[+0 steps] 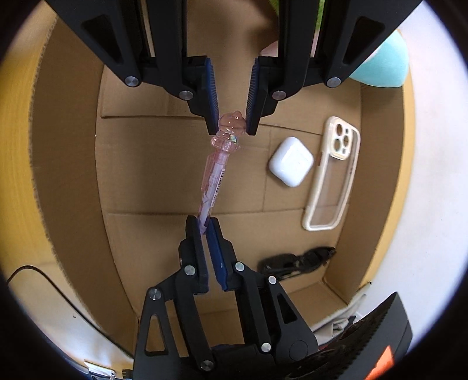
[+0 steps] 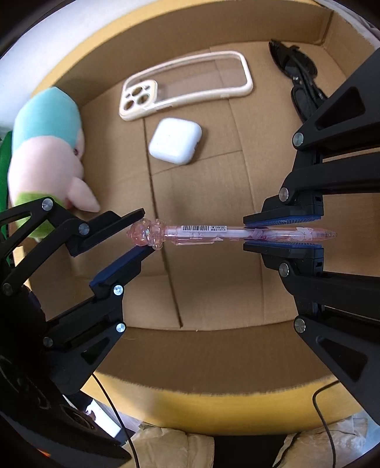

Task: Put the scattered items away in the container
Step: 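Lift the pen with both grippers and carry it over the box, then open both grippers to drop the pen into the box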

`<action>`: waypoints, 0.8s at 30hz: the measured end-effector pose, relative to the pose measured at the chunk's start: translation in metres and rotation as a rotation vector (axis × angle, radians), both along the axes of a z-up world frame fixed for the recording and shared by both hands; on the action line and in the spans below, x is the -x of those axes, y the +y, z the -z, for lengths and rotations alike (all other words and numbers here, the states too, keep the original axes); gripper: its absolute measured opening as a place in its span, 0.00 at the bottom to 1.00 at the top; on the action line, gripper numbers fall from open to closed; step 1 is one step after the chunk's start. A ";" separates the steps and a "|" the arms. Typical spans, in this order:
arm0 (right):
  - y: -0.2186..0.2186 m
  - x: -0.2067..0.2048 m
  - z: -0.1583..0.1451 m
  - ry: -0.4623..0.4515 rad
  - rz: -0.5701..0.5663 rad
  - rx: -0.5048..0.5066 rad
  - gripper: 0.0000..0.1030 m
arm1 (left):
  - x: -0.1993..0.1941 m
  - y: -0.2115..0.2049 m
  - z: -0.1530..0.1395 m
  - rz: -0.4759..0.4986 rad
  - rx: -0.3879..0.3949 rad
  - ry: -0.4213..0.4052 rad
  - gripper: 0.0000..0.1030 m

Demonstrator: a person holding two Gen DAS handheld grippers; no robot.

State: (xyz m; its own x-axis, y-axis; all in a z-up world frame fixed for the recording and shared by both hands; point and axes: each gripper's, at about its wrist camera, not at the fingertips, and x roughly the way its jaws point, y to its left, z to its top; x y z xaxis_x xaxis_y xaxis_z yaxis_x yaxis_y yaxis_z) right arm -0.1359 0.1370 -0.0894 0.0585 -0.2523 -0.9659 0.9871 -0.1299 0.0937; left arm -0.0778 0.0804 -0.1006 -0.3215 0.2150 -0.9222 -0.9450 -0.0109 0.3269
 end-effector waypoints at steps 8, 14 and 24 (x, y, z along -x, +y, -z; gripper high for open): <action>0.000 -0.003 0.010 -0.034 0.002 -0.011 0.11 | 0.002 -0.001 0.017 -0.031 0.016 -0.054 0.17; 0.003 -0.010 0.007 -0.027 0.013 -0.016 0.11 | -0.004 -0.001 0.017 -0.013 0.027 -0.036 0.18; 0.001 -0.014 0.003 -0.035 0.034 -0.013 0.13 | -0.019 -0.013 -0.004 -0.009 0.018 -0.113 0.44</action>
